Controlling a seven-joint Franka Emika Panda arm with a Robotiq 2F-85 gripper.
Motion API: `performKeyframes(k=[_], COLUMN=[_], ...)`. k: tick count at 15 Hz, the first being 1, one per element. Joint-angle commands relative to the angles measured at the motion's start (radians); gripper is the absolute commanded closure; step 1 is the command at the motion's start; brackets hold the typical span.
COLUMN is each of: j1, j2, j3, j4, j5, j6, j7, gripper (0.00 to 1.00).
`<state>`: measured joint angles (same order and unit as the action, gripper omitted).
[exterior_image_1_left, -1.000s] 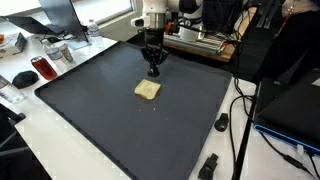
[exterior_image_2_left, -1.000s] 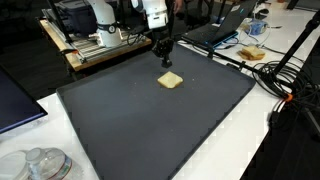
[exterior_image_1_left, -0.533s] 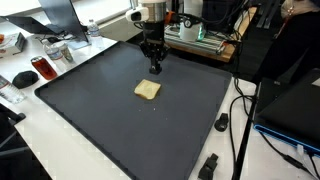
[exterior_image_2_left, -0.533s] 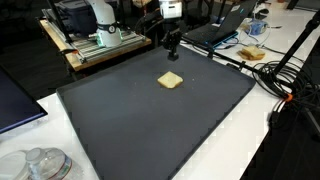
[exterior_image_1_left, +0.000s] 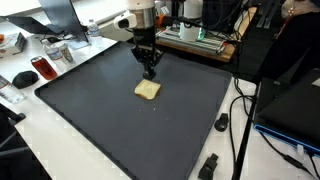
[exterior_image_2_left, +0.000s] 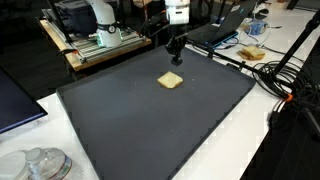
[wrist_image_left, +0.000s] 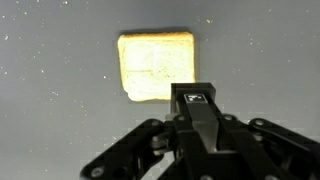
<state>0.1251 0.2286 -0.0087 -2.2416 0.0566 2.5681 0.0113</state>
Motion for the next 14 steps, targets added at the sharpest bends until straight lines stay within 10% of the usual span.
performKeyframes(k=[1,14], j1=[-0.03,-0.019], j2=[0.087,0.231], j3=[0.018,0.012], j4=[0.058,0.129], j5=[-0.018,-0.053], j6=[0.015,0.065], j7=[0.011,0.014], gripper=[0.94,0.94])
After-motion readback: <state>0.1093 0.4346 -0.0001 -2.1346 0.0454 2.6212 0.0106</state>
